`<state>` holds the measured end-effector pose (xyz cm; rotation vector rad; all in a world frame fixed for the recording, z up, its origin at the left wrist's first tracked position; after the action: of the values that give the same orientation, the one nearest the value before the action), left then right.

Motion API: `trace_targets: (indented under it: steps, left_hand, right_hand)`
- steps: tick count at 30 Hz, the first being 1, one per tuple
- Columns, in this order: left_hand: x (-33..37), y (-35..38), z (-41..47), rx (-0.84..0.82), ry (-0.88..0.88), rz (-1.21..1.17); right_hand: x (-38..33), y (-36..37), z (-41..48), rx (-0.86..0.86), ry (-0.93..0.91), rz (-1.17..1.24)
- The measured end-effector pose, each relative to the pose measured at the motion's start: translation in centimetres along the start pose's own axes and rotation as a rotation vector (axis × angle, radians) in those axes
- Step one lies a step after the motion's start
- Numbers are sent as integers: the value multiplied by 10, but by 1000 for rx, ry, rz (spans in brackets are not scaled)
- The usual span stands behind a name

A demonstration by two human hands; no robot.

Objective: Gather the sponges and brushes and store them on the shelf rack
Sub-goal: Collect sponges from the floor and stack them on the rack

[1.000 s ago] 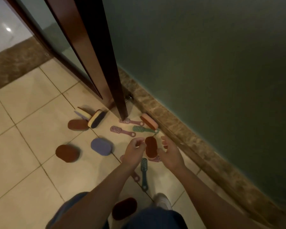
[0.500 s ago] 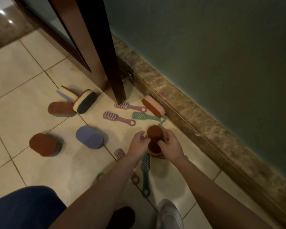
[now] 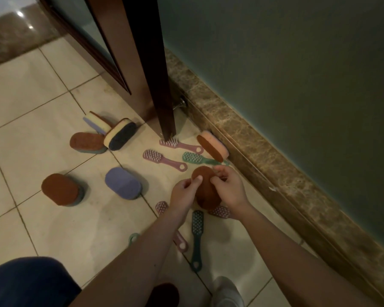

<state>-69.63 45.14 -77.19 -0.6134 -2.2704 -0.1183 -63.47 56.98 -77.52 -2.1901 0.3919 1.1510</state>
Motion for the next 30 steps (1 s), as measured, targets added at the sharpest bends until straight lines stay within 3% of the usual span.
trace_targets:
  steps: [5, 13, 18, 23, 26, 30]
  left_hand:
    - [8, -8, 4, 142, -5, -115]
    - [8, -16, 12, 202, -45, -224]
    - [5, -17, 14, 195, -71, -242]
    - [4, -15, 17, 197, -94, -240]
    - [4, -15, 16, 193, -99, -243]
    - [7, -15, 12, 197, -98, -238]
  right_hand:
    - [-34, -6, 20, 31, -273, -339]
    - [-39, 3, 45, 18, -317, -981]
    - [-34, 8, 52, 147, -410, -1040]
    - [-31, 19, 58, 57, -405, -1107]
    - [-30, 18, 57, 27, -355, -1042]
    - [-41, 7, 41, 83, -449, -782]
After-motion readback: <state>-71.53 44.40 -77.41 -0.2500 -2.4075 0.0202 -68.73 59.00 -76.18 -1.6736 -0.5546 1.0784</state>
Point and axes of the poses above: each hand's wrist, its own z-axis towards the middle knuckle, its own y-axis out of the palm, x = y × z, the point moved 2 cm from there along z, towards the middle knuckle, and after that the axes turned 3 degrees about -z, right-handed, at the moved point
